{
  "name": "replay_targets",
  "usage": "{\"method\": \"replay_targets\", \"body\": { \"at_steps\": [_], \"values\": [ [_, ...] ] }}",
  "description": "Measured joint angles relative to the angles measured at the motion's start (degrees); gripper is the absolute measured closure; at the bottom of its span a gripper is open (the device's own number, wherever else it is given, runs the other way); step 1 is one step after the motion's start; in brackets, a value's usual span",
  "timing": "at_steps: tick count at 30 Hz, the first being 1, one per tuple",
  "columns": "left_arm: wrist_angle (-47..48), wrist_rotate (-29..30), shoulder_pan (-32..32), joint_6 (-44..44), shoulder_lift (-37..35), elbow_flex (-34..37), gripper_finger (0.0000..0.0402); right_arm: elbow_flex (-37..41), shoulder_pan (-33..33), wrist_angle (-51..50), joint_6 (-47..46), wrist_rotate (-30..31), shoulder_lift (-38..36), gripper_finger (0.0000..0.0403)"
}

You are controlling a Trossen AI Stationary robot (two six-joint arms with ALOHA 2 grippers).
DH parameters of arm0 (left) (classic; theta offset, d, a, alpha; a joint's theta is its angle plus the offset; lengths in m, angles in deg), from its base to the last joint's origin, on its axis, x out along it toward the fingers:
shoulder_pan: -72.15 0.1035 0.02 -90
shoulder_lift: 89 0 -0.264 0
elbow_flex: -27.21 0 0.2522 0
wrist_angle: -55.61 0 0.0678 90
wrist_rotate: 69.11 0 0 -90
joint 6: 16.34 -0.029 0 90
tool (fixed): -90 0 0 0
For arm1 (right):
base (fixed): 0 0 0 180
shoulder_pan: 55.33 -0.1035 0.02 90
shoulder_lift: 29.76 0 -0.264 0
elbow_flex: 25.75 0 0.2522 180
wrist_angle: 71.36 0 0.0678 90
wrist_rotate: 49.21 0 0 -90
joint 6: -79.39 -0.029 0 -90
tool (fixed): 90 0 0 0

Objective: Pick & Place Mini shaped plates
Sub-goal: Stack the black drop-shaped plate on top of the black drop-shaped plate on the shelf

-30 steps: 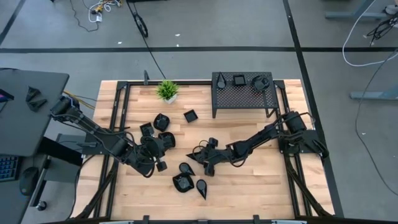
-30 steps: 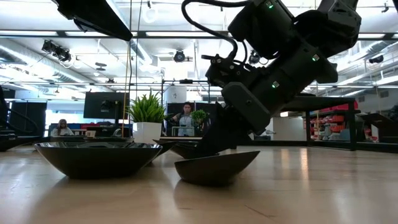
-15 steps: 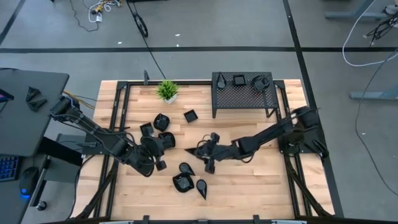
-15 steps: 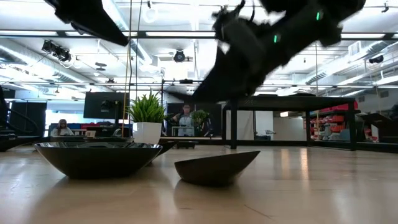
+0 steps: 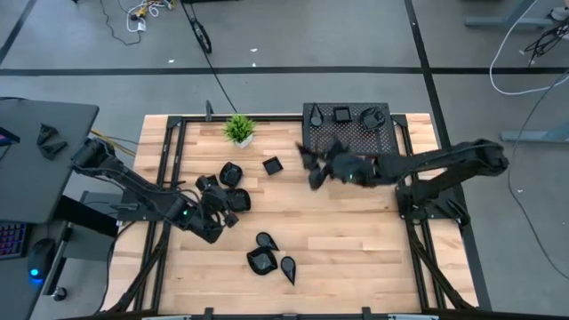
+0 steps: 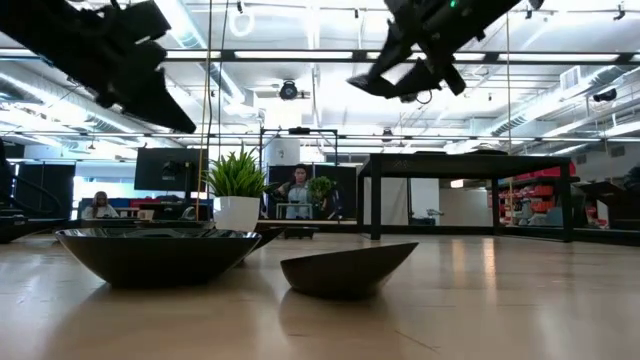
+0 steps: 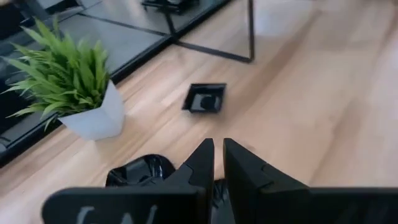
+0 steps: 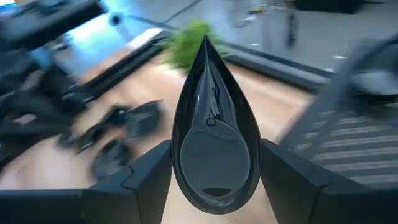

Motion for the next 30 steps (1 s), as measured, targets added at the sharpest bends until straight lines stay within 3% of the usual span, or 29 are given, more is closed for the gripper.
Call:
{"method": "replay_targets", "body": {
  "at_steps": [5,11,17,20,30],
  "values": [
    [-6.2,0.5,4.8,-1.8,0.0,0.1,0.0363,0.0,9.4,-1.2,0.0,-0.7,-0.5,0.0172],
    [-17.6,-1.5,8.6,-11.3,0.0,0.1,0.0363,0.0,16.9,2.7,5.7,-6.2,-0.1,0.0172],
    [-28.0,-2.2,12.2,-21.1,0.0,0.1,0.0363,0.0,20.0,4.1,6.6,-7.2,1.3,0.0172],
    [-30.1,-5.1,14.6,-23.9,0.0,0.1,0.0363,0.0,21.0,4.6,6.9,-4.7,2.6,0.0172],
    [-30.6,-14.2,19.0,-24.0,0.0,0.1,0.0363,0.0,25.1,4.9,1.4,-2.3,9.2,0.0172]
  ]
}}
